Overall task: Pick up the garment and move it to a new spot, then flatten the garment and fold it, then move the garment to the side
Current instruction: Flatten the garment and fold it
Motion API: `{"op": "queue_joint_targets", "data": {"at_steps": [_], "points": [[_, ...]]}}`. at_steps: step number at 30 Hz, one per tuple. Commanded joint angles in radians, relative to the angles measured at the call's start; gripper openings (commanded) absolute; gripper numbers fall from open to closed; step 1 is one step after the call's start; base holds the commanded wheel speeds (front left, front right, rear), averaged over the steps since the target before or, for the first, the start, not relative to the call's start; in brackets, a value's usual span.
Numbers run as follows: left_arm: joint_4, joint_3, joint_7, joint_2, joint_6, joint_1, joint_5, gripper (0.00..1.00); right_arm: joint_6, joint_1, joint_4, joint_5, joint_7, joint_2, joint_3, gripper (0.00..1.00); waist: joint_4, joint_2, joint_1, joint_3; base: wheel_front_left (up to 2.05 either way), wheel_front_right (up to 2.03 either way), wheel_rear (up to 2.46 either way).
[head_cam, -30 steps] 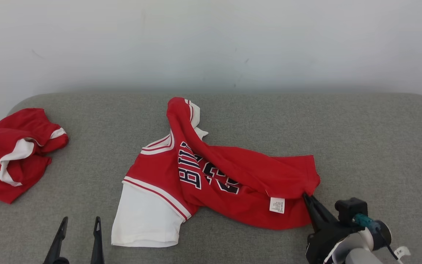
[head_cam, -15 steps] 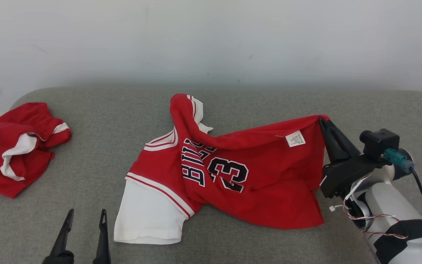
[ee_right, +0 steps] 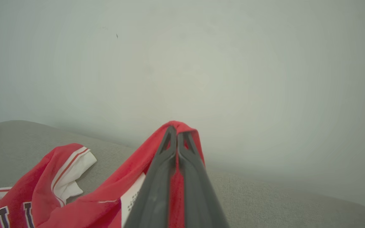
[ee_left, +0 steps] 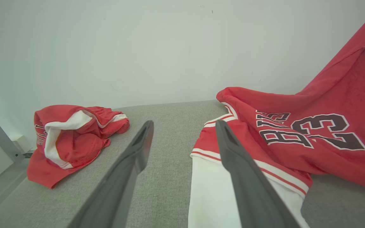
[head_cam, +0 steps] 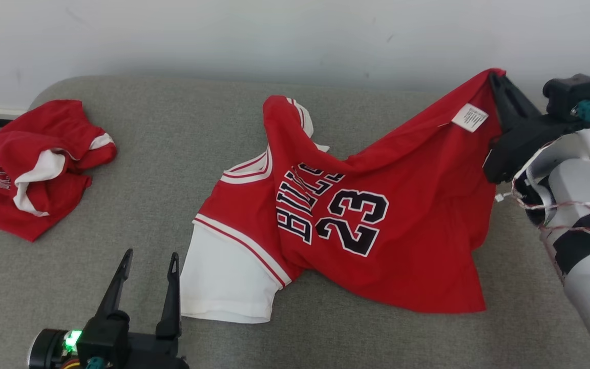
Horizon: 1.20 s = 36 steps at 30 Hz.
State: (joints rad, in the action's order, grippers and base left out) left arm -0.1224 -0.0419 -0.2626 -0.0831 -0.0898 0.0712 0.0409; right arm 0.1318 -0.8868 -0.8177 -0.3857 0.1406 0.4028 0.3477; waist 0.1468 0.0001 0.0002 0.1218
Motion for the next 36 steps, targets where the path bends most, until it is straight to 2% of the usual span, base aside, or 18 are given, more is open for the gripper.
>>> {"op": "queue_joint_targets", "data": {"at_steps": [1, 8, 9, 11, 17, 22, 29, 36], "points": [[-0.004, -0.007, -0.003, 0.006, -0.004, 0.023, -0.007, 1.0, -0.002, -0.039, -0.03, -0.004, 0.009, -0.001, 0.0, 0.0, 0.036, -0.0001, -0.0002, 0.037, 0.0, 0.0, 0.0], [-0.025, -0.039, -0.003, 0.019, -0.014, 0.08, 0.001, 1.0, -0.002, -0.181, -0.25, 0.044, 0.079, 0.008, -0.046, 0.0, 0.074, -0.0001, -0.0002, 0.068, 0.0, 0.0, 0.0], [-0.027, -0.042, -0.003, 0.02, -0.015, 0.084, 0.002, 1.0, -0.002, -0.194, -0.274, 0.053, 0.088, 0.002, -0.051, 0.07, 0.076, -0.0001, -0.0002, 0.069, 0.0, 0.0, 0.0], [-0.032, -0.044, -0.003, 0.022, -0.013, 0.091, 0.003, 1.0, -0.002, -0.207, -0.31, 0.066, 0.101, -0.009, -0.054, 1.0, 0.077, -0.0001, -0.0002, 0.068, 0.0, 0.0, 0.0], [-0.043, -0.036, -0.003, 0.023, -0.017, 0.075, 0.0, 1.0, -0.002, -0.2, -0.369, 0.077, 0.118, -0.028, -0.042, 1.0, 0.054, -0.0001, -0.0002, 0.041, 0.0, 0.0, 0.0], [-0.044, -0.018, -0.003, 0.012, -0.02, 0.052, -0.002, 1.0, -0.002, -0.165, -0.363, 0.069, 0.124, -0.038, -0.026, 1.0, 0.021, -0.0001, -0.0002, 0.012, 0.0, 0.0, 0.0], [-0.032, 0.014, -0.003, 0.003, -0.02, 0.011, -0.006, 1.0, -0.002, -0.009, -0.186, 0.028, 0.126, -0.01, -0.035, 1.0, -0.04, -0.0001, -0.0002, -0.042, 0.0, 0.0, 0.0], [-0.018, 0.056, -0.003, -0.007, -0.012, -0.031, 0.0, 1.0, -0.002, 0.23, 0.003, 0.024, 0.126, 0.014, -0.079, 1.0, -0.084, -0.0001, -0.0002, -0.078, 0.0, 0.0, 0.0]]}}
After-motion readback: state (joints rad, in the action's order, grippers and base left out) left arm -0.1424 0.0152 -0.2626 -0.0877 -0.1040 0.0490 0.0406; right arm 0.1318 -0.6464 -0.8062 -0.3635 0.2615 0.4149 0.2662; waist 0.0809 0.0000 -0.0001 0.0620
